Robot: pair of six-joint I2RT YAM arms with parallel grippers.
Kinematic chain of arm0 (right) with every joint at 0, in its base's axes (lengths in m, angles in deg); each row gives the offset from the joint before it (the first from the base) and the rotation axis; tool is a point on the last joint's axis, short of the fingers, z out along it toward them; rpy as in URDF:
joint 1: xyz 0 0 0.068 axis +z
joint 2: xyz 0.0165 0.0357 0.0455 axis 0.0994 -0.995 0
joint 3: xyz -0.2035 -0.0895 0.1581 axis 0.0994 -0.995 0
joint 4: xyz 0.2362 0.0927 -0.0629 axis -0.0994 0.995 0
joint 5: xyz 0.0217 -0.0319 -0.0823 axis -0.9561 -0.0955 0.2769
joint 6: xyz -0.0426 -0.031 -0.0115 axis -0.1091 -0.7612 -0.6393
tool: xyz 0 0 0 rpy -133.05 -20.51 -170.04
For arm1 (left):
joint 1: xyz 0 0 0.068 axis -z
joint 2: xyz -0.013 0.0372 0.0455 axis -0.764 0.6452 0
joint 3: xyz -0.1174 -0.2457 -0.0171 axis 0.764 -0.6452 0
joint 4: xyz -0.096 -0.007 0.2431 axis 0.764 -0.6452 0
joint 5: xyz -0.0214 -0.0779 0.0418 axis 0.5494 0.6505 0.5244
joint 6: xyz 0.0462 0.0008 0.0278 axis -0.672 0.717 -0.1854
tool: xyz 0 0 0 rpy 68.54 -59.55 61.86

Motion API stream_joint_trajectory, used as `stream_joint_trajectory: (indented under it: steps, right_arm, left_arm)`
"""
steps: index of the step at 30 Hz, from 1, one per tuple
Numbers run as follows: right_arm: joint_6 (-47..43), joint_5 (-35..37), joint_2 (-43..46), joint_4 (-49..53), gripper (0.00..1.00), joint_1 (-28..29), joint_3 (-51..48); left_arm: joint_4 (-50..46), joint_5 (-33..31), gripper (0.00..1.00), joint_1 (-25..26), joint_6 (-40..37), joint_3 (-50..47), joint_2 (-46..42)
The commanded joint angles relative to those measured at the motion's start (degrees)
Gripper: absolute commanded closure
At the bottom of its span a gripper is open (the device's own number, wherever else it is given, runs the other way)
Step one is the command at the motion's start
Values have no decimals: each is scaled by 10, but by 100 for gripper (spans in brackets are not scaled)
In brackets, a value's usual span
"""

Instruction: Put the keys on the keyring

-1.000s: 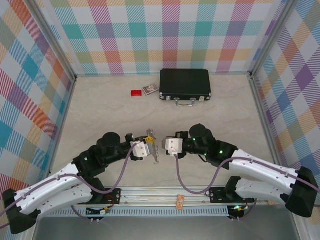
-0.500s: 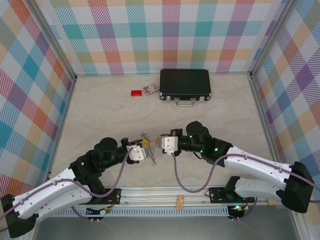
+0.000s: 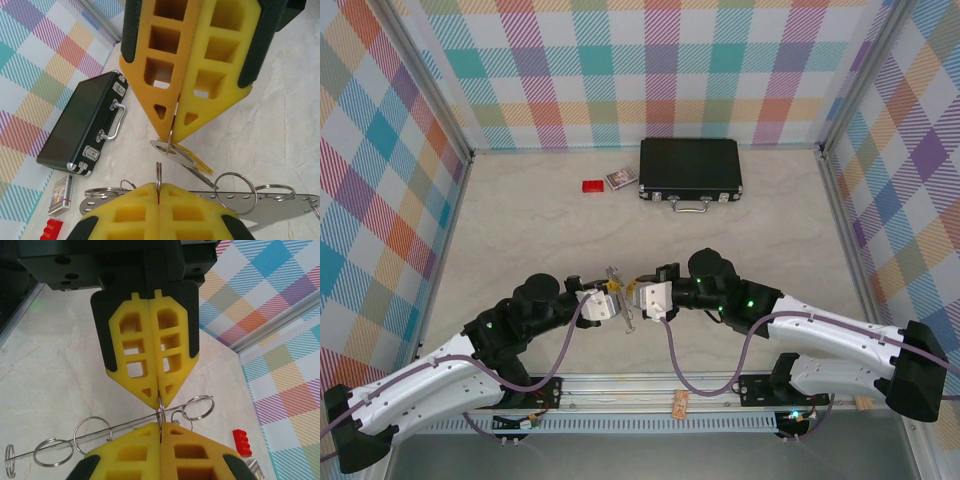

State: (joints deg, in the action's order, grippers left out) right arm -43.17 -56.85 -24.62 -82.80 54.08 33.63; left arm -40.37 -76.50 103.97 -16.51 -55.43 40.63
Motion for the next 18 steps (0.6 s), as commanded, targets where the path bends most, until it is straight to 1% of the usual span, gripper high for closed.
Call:
stream_joint_trajectory:
  steps: [1,18]
  right_arm:
    - [-16,2,-3,-25,100,6,17]
    - [-20,17,-16,-36,100,7,16]
  left_arm:
    - [13,6,100,6,11,7,-5]
    - [11,13,100,6,13,12,-3]
